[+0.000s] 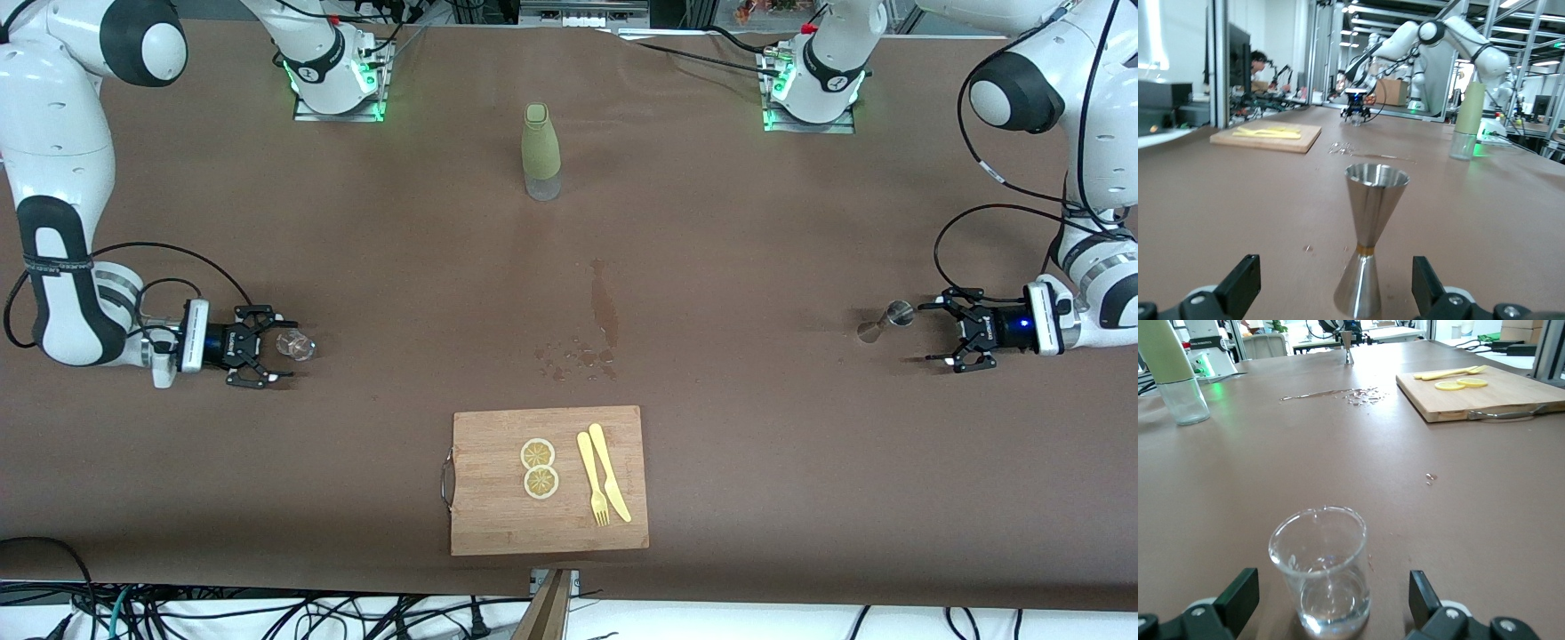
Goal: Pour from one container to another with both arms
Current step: 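Reach the right gripper to the glass cup while the left gripper reaches the jigger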
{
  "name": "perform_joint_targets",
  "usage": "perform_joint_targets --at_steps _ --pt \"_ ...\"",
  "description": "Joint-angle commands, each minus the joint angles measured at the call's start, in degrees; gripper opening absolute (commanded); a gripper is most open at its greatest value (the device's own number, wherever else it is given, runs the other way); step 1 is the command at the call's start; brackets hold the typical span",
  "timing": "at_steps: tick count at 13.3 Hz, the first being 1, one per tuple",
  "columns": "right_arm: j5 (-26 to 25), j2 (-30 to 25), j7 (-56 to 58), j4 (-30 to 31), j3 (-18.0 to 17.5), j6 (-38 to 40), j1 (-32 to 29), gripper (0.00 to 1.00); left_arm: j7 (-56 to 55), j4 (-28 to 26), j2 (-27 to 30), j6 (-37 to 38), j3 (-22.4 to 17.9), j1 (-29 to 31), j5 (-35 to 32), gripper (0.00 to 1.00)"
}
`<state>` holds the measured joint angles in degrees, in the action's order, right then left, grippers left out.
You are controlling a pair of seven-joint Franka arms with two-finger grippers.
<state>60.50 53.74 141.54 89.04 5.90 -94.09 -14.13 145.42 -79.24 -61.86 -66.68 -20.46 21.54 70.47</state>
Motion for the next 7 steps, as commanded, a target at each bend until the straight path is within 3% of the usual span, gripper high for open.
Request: perform_joint_targets --at_steps 1,7 --pt "0.9 1.4 1.1 -1.6 -0.7 1.6 -0.5 1.00 7.7 0.7 -1.7 0.3 1.4 -0.4 0.9 1.00" --pt "1.3 1.9 1.5 -1.6 -2.4 1.9 -0.4 0.99 11.4 -2.1 -3.2 0.4 2.6 -1.8 0.5 1.00"
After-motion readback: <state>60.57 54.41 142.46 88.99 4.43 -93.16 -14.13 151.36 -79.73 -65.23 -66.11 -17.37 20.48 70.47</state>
